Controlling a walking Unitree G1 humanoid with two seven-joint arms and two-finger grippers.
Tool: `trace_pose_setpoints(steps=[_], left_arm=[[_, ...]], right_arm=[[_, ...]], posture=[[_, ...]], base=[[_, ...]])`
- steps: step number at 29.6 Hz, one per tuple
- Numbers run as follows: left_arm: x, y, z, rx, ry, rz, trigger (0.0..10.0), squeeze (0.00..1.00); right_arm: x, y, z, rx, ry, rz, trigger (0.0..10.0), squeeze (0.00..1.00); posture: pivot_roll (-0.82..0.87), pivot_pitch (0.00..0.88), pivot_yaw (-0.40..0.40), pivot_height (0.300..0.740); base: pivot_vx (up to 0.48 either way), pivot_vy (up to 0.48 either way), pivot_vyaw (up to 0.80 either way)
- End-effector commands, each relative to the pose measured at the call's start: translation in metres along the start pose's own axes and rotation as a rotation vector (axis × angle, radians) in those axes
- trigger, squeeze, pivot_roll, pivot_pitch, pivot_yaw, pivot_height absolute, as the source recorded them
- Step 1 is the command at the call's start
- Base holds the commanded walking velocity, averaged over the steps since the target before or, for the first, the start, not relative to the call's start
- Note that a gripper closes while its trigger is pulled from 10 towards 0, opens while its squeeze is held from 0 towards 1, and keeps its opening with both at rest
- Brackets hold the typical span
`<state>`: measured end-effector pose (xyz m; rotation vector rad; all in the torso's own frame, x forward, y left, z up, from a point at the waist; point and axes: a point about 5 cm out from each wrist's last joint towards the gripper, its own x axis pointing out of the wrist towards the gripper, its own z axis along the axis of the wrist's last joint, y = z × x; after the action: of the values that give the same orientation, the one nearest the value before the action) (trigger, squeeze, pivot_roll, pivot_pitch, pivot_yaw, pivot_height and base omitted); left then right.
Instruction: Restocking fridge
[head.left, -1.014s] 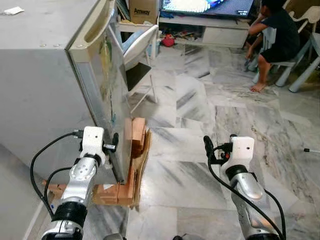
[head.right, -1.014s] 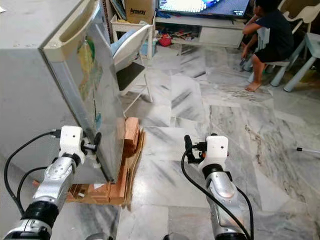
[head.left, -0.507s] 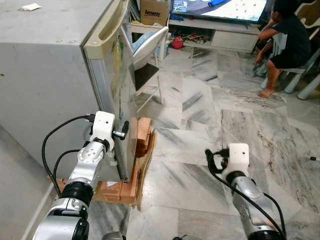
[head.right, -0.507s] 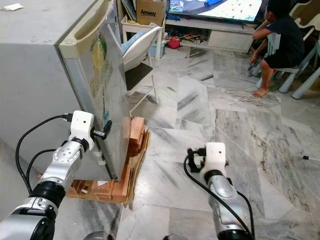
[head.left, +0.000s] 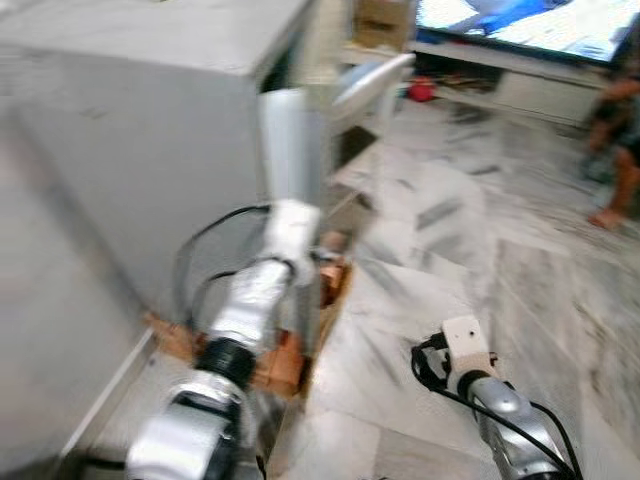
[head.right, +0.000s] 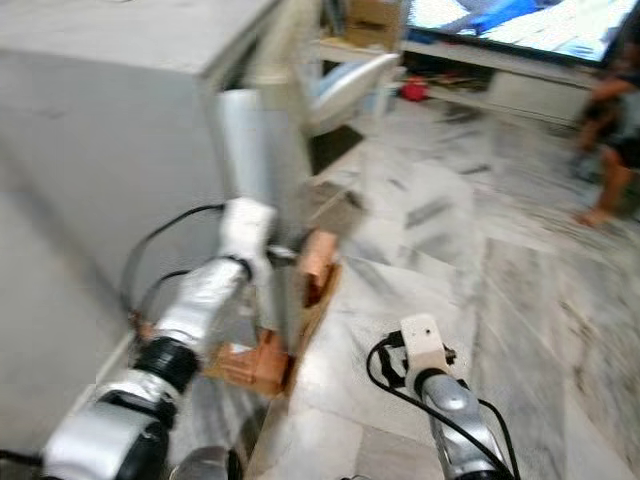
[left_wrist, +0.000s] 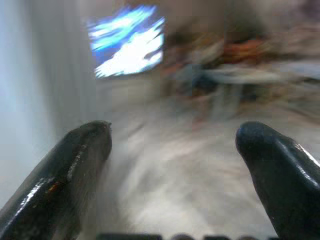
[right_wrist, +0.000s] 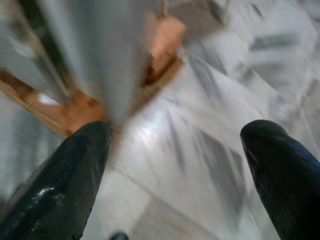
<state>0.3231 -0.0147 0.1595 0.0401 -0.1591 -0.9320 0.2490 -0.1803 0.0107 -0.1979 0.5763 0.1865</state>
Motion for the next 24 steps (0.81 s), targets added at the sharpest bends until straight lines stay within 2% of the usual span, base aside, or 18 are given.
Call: trace_pose_setpoints(steps=[1, 2, 3, 5, 6, 7, 8, 10, 13, 15, 17, 19, 20, 22, 23, 24], left_arm=[[0.012, -0.015, 0.002, -0.029, -0.006, -0.087, 10.0, 0.0], [0.012, -0.015, 0.002, -0.029, -0.006, -0.087, 10.0, 0.0], [0.006, 0.004, -0.005, 0.01, 0.027, 0.001, 10.0, 0.0], [-0.004, 0.033, -0.008, 0.004, 0.052, 0.123, 10.0, 0.0], [-0.009, 0.043, -0.008, -0.001, 0.056, 0.161, 10.0, 0.0], [-0.02, 0.063, -0.006, 0.017, 0.055, 0.239, 10.0, 0.0], [-0.03, 0.077, -0.003, 0.023, 0.054, 0.295, 10.0, 0.0], [-0.042, 0.089, -0.002, 0.017, 0.053, 0.352, 10.0, 0.0], [-0.064, 0.097, -0.007, 0.061, 0.08, 0.396, 10.0, 0.0], [-0.077, 0.101, -0.014, 0.038, 0.088, 0.43, 10.0, 0.0], [-0.102, 0.102, -0.032, 0.048, 0.12, 0.49, 10.0, 0.0], [-0.117, 0.1, -0.042, 0.043, 0.141, 0.523, 10.0, 0.0], [-0.13, 0.095, -0.049, 0.052, 0.157, 0.538, 10.0, 0.0], [-0.134, 0.092, -0.05, 0.059, 0.163, 0.539, 10.0, 0.0], [-0.146, 0.085, -0.054, 0.057, 0.172, 0.547, 10.0, 0.0], [-0.152, 0.083, -0.055, 0.046, 0.174, 0.56, 10.0, 0.0]], right_arm=[[-0.006, -0.005, -0.012, 0.001, 0.041, -0.004, 10.0, 0.0], [-0.006, -0.005, -0.012, 0.001, 0.041, -0.004, 10.0, 0.0], [-0.006, -0.004, -0.012, 0.0, 0.039, 0.003, 10.0, 0.0], [-0.007, -0.002, -0.013, -0.004, 0.038, 0.014, 10.0, 0.0], [-0.007, -0.002, -0.013, -0.007, 0.038, 0.018, 10.0, 0.0], [-0.007, 0.0, -0.013, -0.014, 0.033, 0.028, 10.0, 0.0], [-0.007, 0.0, -0.012, -0.013, 0.023, 0.031, 10.0, 0.0], [-0.006, 0.001, -0.009, 0.004, -0.002, 0.031, 10.0, 0.0], [-0.005, 0.002, 0.002, 0.037, -0.077, 0.015, 10.0, 0.0], [-0.006, 0.001, 0.016, 0.081, -0.171, -0.012, 10.0, 0.0], [-0.009, 0.001, 0.036, 0.114, -0.296, -0.033, 10.0, 0.0], [-0.011, 0.0, 0.041, 0.123, -0.335, -0.044, 10.0, 0.0], [-0.012, -0.001, 0.045, 0.134, -0.365, -0.049, 10.0, 0.0], [-0.013, -0.001, 0.046, 0.141, -0.376, -0.047, 10.0, 0.0], [-0.014, 0.0, 0.048, 0.133, -0.396, -0.047, 10.0, 0.0], [-0.014, -0.001, 0.05, 0.129, -0.407, -0.051, 10.0, 0.0]], posture=[[-0.01, 0.0, -0.054, 0.74], [-0.01, 0.0, -0.054, 0.74], [-0.01, 0.0, -0.055, 0.74], [0.0, 0.0, -0.054, 0.74], [0.0, 0.0, -0.054, 0.74], [0.0, 0.0, -0.055, 0.74], [0.0, 0.0, -0.054, 0.74], [0.01, 0.0, -0.054, 0.74], [0.01, 0.0, -0.05, 0.74], [0.01, 0.0, -0.049, 0.74], [0.0, 0.0, -0.046, 0.74], [0.0, 0.0, -0.046, 0.74], [0.0, 0.0, -0.046, 0.74], [0.0, 0.0, -0.046, 0.74], [0.0, 0.0, -0.043, 0.74], [0.0, 0.0, -0.045, 0.74]], base=[[0.0, 0.0, 0.0], [0.0, 0.0, 0.0], [0.0, 0.0, 0.0], [0.0, 0.0, 0.0], [0.0, 0.0, 0.0], [0.0, 0.0, 0.0], [0.0, 0.0, 0.0], [0.0, 0.0, 0.0], [0.0, 0.0, 0.0], [0.0, 0.0, 0.0], [0.0, 0.0, 0.0], [0.0, 0.0, 0.0], [0.0, -0.311, 0.0], [0.0, -0.311, 0.0], [0.0, -0.356, 0.0], [0.0, -0.352, 0.0]])
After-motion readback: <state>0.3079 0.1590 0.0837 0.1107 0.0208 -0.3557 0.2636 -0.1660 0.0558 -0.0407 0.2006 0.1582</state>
